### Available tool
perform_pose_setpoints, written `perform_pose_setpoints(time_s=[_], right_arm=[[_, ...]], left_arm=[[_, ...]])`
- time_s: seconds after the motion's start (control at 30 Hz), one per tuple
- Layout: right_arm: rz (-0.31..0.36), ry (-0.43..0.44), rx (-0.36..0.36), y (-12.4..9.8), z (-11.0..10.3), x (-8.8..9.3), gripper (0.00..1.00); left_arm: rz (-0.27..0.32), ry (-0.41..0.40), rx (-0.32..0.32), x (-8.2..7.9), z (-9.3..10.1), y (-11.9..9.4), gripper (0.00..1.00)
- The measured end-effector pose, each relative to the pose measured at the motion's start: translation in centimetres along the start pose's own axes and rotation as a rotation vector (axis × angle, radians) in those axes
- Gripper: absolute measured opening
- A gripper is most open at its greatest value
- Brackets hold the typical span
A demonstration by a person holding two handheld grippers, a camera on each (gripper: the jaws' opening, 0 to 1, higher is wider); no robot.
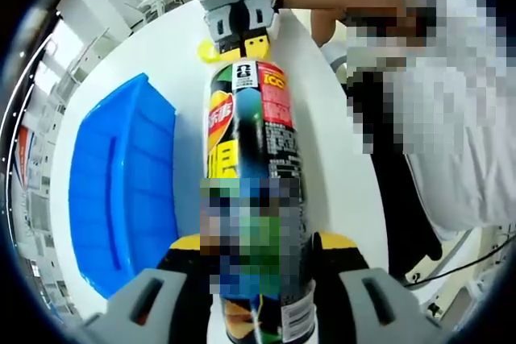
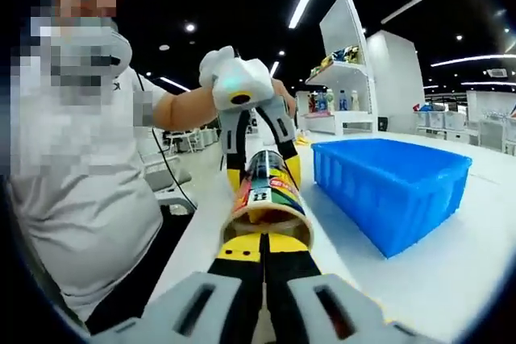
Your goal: Open the lid of the chip container on the table, take out the chips, place them into the box in front of the container, and close the lid
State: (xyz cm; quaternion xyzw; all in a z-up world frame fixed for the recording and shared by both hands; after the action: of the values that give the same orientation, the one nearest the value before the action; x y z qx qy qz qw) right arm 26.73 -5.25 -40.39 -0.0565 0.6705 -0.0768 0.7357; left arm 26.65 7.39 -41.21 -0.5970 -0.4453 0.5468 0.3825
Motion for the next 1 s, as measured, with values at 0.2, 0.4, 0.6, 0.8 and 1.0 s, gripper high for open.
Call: perform_pose_setpoints(time_s=[0.2, 0.4, 0.6, 0.8, 1.0], right_arm=[[-0.006, 0.037, 0.005, -0.4, 0.1, 0.2, 0.02], [-0.014, 0.073, -0.011, -0.7, -0.3, 0.4, 0.07], [-0.008, 0.102, -0.030, -2.8, -0.9, 0.2, 0.25], [0.000, 0.095, -0.020, -4.7, -1.4, -0.2, 0.32], [0.049, 0.251, 0.038, -4.9, -1.1, -0.3, 0.29]], left_arm=[[0.012, -0.002, 0.005, 0.1, 0.0, -0.1, 0.50], [0.011, -0.002, 0.009, 0.1, 0.0, -0.1, 0.50], [0.022, -0.002, 0.013, 0.0, 0.0, -0.1, 0.50], [0.021, -0.004, 0.016, 0.0, 0.0, -0.1, 0.50], [0.020, -0.005, 0.017, 0.0, 0.0, 0.0, 0.50]])
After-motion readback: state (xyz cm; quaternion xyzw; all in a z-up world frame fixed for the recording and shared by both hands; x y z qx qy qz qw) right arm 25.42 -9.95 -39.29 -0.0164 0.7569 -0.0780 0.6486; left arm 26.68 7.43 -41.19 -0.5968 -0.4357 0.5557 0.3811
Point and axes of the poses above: the point that each gripper's makers call its tool centre point, and the gripper's own axes: y roughly forward along the fingers, z roughly to its right, x roughly out of its underside, the point moved 3 cm from there along -y, roughly backward along the fingers, and after that the axes turned 7 degrees about -y, right-handed, at the moved point
